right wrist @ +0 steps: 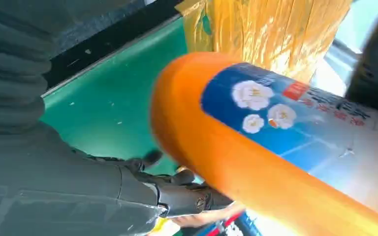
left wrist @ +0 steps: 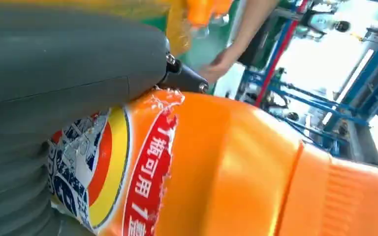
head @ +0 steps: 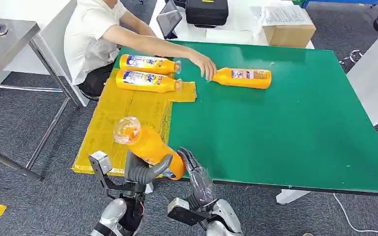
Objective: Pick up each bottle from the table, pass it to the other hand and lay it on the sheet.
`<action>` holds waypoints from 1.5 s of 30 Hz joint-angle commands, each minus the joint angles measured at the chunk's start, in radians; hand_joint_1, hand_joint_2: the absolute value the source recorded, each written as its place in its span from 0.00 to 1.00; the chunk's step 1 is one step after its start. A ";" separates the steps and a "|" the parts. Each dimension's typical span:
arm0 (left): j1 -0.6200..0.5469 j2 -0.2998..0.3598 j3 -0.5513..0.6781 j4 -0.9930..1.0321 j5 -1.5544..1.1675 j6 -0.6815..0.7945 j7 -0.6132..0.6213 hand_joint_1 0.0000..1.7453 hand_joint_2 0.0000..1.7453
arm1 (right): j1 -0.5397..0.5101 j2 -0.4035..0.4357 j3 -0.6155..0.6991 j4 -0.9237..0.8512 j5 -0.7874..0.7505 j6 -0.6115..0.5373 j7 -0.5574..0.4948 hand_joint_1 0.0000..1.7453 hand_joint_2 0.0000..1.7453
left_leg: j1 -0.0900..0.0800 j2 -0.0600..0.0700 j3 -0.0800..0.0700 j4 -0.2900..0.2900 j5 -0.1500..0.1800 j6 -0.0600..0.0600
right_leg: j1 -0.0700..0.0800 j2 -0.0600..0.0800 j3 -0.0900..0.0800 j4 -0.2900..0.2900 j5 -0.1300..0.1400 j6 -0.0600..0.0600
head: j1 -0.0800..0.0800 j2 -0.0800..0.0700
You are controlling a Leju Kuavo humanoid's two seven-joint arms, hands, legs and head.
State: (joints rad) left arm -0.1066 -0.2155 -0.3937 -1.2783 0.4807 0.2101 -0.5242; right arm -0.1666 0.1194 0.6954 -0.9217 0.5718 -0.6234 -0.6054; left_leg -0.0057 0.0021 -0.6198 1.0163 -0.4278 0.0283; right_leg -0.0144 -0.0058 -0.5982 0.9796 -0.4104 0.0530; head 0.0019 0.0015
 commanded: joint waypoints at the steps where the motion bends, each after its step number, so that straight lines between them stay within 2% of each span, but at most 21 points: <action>1: -0.091 0.048 0.096 0.046 -0.482 0.374 -0.062 1.00 1.00 | 0.205 -0.006 -0.363 -0.294 0.178 -0.075 -0.044 0.00 0.00 | 0.001 -0.004 0.004 -0.001 -0.001 -0.002 | 0.001 -0.004 0.005 -0.001 -0.002 -0.002 | 0.000 0.000; 2: -0.077 0.048 0.114 0.022 -0.457 0.341 -0.045 1.00 1.00 | 0.233 0.040 -0.469 -0.344 0.194 -0.075 -0.085 0.00 0.00 | 0.001 -0.004 0.004 -0.001 -0.001 -0.003 | 0.001 -0.003 0.005 0.000 -0.002 -0.003 | 0.000 0.000; 3: -0.066 0.048 0.123 0.000 -0.434 0.317 -0.037 1.00 1.00 | 0.241 0.056 -0.504 -0.363 0.170 -0.075 -0.093 0.00 0.00 | 0.000 -0.003 0.003 -0.001 -0.001 -0.003 | 0.000 -0.003 0.004 0.001 -0.003 -0.003 | 0.000 0.000; 7: -0.040 0.056 0.133 -0.051 -0.403 0.274 -0.018 1.00 1.00 | 0.252 0.069 -0.544 -0.361 0.129 -0.075 -0.088 0.00 0.00 | 0.001 -0.001 0.006 0.000 -0.003 -0.003 | 0.001 0.000 0.006 0.001 -0.003 -0.003 | 0.000 0.000; 8: -0.051 0.077 0.120 -0.041 -0.458 0.296 0.009 1.00 1.00 | 0.260 0.074 -0.545 -0.349 0.124 -0.075 -0.093 0.00 0.00 | 0.001 -0.002 0.002 0.000 -0.001 -0.002 | 0.001 -0.002 0.003 0.000 -0.001 -0.002 | 0.000 0.000; 9: -0.075 0.111 0.091 0.007 -0.582 0.342 0.059 1.00 1.00 | 0.264 0.077 -0.540 -0.341 0.141 -0.075 -0.093 0.00 0.00 | 0.001 -0.003 0.004 -0.001 -0.001 -0.002 | 0.001 -0.002 0.005 0.000 -0.002 -0.002 | 0.000 0.000; 10: -0.082 0.117 0.086 0.017 -0.613 0.354 0.068 1.00 1.00 | 0.264 0.079 -0.540 -0.338 0.141 -0.075 -0.093 0.00 0.00 | 0.001 -0.003 0.006 -0.001 -0.002 -0.003 | 0.001 -0.003 0.007 -0.001 -0.003 -0.003 | 0.000 0.000; 11: -0.138 0.169 0.056 0.142 -0.917 0.457 0.168 1.00 1.00 | 0.253 0.079 -0.516 -0.313 0.094 -0.075 -0.093 0.00 0.00 | 0.001 -0.004 0.005 -0.001 -0.001 -0.002 | 0.001 -0.004 0.006 -0.001 -0.002 -0.003 | 0.000 0.000; 12: -0.172 0.192 0.051 0.216 -1.043 0.470 0.239 1.00 1.00 | 0.241 0.084 -0.516 -0.290 0.090 -0.075 -0.093 0.00 0.00 | 0.001 -0.003 0.006 -0.001 -0.002 -0.003 | 0.001 -0.002 0.007 0.000 -0.003 -0.003 | 0.000 0.000; 14: -0.253 0.200 0.055 0.377 -1.189 0.354 0.340 1.00 1.00 | 0.207 0.078 -0.468 -0.220 0.019 -0.075 -0.093 0.00 0.00 | 0.001 -0.002 0.007 -0.003 0.000 -0.003 | 0.001 -0.001 0.007 -0.001 -0.001 -0.004 | 0.000 0.000; 18: -0.260 0.197 0.060 0.387 -1.188 0.349 0.340 1.00 1.00 | 0.203 0.079 -0.466 -0.216 0.017 -0.075 -0.093 0.00 0.00 | 0.001 -0.002 0.002 -0.002 0.001 -0.002 | 0.001 -0.002 0.003 -0.001 0.000 -0.001 | 0.000 0.000; 23: -0.263 0.189 0.059 0.391 -1.195 0.348 0.343 1.00 1.00 | 0.208 0.078 -0.465 -0.222 0.017 -0.075 -0.093 0.00 0.00 | 0.001 -0.001 0.005 -0.002 0.000 -0.003 | 0.001 -0.002 0.005 -0.001 -0.001 -0.002 | 0.000 0.000; 30: -0.362 0.188 0.022 0.566 -1.290 0.101 0.404 1.00 1.00 | 0.200 0.051 -0.403 -0.196 -0.043 -0.075 -0.093 0.00 0.00 | 0.002 -0.001 0.005 -0.001 0.000 -0.003 | 0.001 -0.001 0.006 -0.001 -0.001 -0.003 | 0.000 0.000; 36: -0.381 0.170 0.003 0.554 -1.299 0.001 0.392 1.00 1.00 | 0.194 0.045 -0.384 -0.185 -0.074 -0.075 -0.093 0.00 0.00 | 0.001 -0.001 0.004 -0.001 0.001 -0.003 | 0.001 -0.001 0.004 -0.001 0.000 -0.002 | 0.000 0.000; 37: -0.387 0.165 0.008 0.558 -1.278 -0.031 0.390 0.96 1.00 | 0.192 0.046 -0.380 -0.185 -0.074 -0.075 -0.093 0.00 0.00 | 0.002 -0.001 0.005 -0.001 0.000 -0.004 | 0.001 0.000 0.006 -0.001 0.000 -0.003 | 0.000 0.000; 38: -0.395 0.164 0.007 0.568 -1.260 -0.071 0.388 0.87 1.00 | 0.191 0.046 -0.380 -0.185 -0.074 -0.075 -0.093 0.00 0.00 | 0.001 -0.001 0.004 -0.001 0.000 -0.003 | 0.001 -0.001 0.005 -0.001 0.000 -0.002 | 0.000 0.000; 39: -0.407 0.171 -0.010 0.580 -1.264 -0.102 0.389 0.10 1.00 | 0.190 0.046 -0.382 -0.183 -0.068 -0.075 -0.093 0.00 0.00 | 0.001 -0.002 0.004 -0.001 0.001 -0.003 | 0.001 -0.002 0.005 -0.001 0.000 -0.002 | 0.000 0.000; 40: -0.418 0.175 -0.024 0.592 -1.258 -0.139 0.379 0.00 1.00 | 0.188 0.045 -0.382 -0.173 -0.058 -0.075 -0.093 0.00 0.00 | 0.001 -0.003 0.004 -0.001 0.001 -0.003 | 0.001 -0.002 0.006 -0.001 0.000 -0.002 | 0.000 0.000; 45: -0.435 0.189 -0.042 0.610 -1.173 -0.274 0.336 0.00 1.00 | 0.188 0.041 -0.387 -0.157 -0.075 -0.075 -0.093 0.00 0.00 | 0.001 -0.001 0.006 -0.001 0.001 -0.002 | 0.001 -0.001 0.008 -0.001 0.000 -0.002 | 0.000 0.000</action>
State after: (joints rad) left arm -0.4896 -0.0458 -0.3693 -0.8026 -0.7778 0.0838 -0.1503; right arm 0.0576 0.1904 0.2903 -1.1635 0.5089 -0.6962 -0.6973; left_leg -0.0054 -0.0007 -0.6174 1.0162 -0.4258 0.0276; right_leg -0.0144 -0.0088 -0.5940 0.9801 -0.4101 0.0526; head 0.0019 0.0015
